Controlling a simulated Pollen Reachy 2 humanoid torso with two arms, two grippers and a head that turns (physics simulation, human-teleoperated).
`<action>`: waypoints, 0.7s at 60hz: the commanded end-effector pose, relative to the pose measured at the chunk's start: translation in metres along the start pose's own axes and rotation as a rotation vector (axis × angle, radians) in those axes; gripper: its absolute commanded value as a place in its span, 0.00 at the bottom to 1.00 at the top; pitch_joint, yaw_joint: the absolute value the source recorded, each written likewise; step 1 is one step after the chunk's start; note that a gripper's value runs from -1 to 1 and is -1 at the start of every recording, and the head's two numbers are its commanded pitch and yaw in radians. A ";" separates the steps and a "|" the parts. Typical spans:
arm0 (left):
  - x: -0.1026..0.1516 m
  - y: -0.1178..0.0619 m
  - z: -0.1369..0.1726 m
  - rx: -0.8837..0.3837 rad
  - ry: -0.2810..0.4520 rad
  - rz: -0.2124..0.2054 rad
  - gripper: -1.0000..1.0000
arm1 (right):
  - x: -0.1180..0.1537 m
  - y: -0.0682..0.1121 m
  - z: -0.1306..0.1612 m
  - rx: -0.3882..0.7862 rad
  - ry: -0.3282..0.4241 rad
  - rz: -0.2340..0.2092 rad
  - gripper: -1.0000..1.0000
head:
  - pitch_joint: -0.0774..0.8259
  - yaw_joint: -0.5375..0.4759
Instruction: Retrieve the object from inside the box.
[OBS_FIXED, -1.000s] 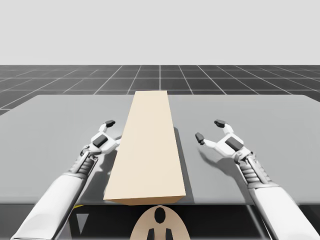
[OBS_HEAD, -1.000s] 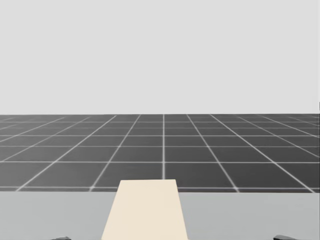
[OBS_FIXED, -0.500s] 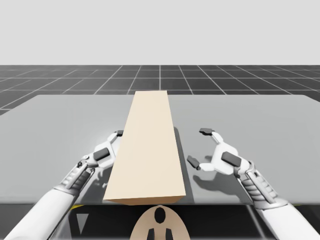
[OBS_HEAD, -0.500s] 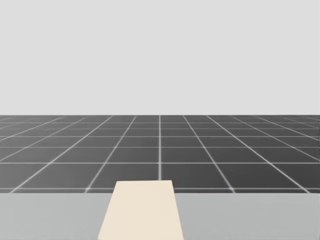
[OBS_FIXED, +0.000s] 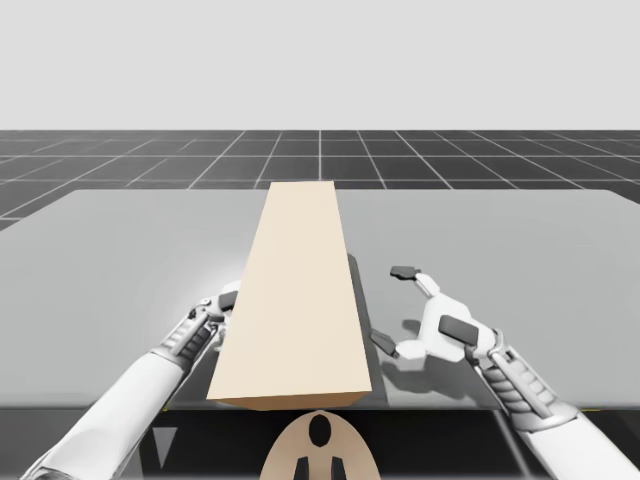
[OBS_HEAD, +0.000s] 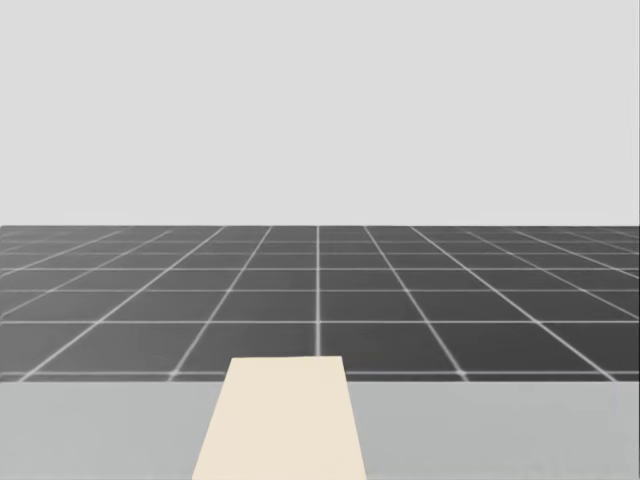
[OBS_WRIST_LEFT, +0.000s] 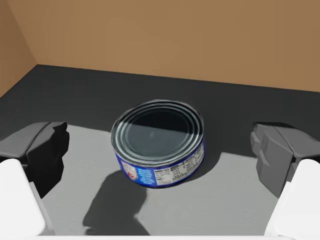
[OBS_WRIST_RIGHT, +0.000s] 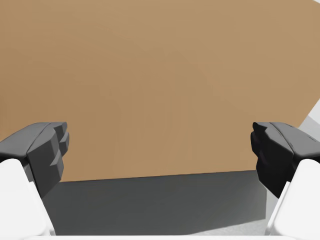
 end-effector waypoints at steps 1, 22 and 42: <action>-0.008 0.011 -0.021 -0.041 0.028 0.029 0.00 | 0.000 0.003 0.001 0.023 -0.005 0.014 0.00 | 0.09 0.52; -0.026 0.024 -0.058 -0.173 0.043 0.104 0.00 | 0.002 0.007 0.002 0.048 -0.017 0.020 0.00 | 0.10 0.51; -0.038 0.019 -0.059 -0.254 0.073 0.164 0.97 | 0.002 0.008 0.002 0.053 -0.013 0.026 0.00 | 0.10 0.51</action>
